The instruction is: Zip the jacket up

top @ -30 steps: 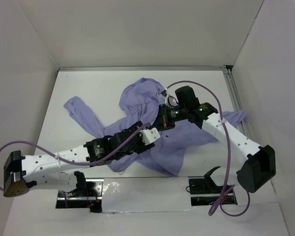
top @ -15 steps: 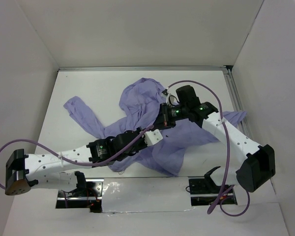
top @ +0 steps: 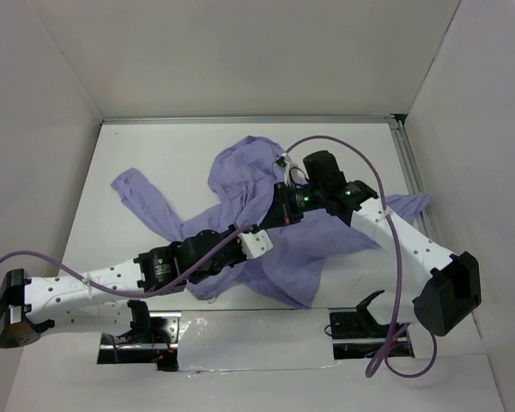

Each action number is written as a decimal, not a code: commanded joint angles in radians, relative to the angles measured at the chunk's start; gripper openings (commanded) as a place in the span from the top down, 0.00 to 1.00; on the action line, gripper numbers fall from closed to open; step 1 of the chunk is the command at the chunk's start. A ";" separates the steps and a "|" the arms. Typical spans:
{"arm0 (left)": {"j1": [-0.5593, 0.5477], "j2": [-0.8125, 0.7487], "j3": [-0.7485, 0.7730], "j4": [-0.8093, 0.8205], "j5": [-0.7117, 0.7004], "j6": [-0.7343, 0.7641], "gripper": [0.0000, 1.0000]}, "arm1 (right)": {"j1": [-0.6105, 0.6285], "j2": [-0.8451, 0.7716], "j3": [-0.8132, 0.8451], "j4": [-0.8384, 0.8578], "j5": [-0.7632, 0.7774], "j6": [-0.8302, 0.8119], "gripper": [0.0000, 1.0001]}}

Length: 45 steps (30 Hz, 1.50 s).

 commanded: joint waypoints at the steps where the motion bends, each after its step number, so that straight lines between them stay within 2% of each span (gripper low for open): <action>1: -0.025 -0.077 0.012 0.127 0.159 0.045 1.00 | 0.015 -0.004 -0.048 0.170 0.111 -0.157 1.00; 5: -0.025 -0.086 0.004 0.149 0.179 0.071 1.00 | 0.052 -0.014 -0.080 0.267 0.027 -0.172 1.00; 9: -0.023 -0.062 0.027 0.107 0.144 0.054 1.00 | 0.069 -0.058 -0.096 0.302 0.021 -0.172 1.00; 11: -0.024 -0.057 0.023 0.107 0.128 0.056 1.00 | 0.071 -0.090 -0.094 0.295 0.050 -0.148 1.00; 15: -0.024 -0.079 0.014 0.109 0.205 0.048 1.00 | 0.072 -0.115 -0.079 0.246 0.165 -0.125 1.00; 19: -0.024 -0.079 0.023 0.086 0.175 0.039 1.00 | 0.083 -0.144 -0.071 0.229 0.272 -0.122 1.00; 20: -0.025 -0.073 0.027 0.083 0.159 0.033 0.94 | 0.087 -0.152 -0.066 0.226 0.277 -0.120 1.00; 21: -0.025 -0.065 0.037 0.066 0.144 0.027 0.79 | 0.090 -0.155 -0.056 0.194 0.277 -0.125 1.00; 22: -0.025 -0.045 0.041 0.064 0.124 0.024 0.55 | 0.092 -0.155 -0.027 0.166 0.292 -0.117 1.00; 24: -0.025 -0.008 0.050 0.057 0.058 0.022 0.45 | 0.104 -0.146 0.001 0.091 0.277 -0.113 1.00; 26: -0.025 0.018 0.060 0.057 0.012 0.022 0.40 | 0.113 -0.156 -0.011 0.074 0.242 -0.111 1.00; 31: -0.025 0.078 0.081 0.066 -0.049 0.041 0.42 | 0.115 -0.153 -0.008 -0.014 0.210 -0.094 1.00; 35: -0.023 0.087 0.090 0.064 -0.056 0.044 0.49 | 0.115 -0.159 0.007 -0.038 0.197 -0.091 1.00; 41: -0.025 0.092 0.107 0.054 -0.040 0.045 0.54 | 0.115 -0.152 0.027 -0.057 0.191 -0.083 1.00; 45: -0.024 0.110 0.116 0.002 -0.027 0.022 0.51 | 0.109 -0.159 0.035 -0.055 0.202 -0.079 1.00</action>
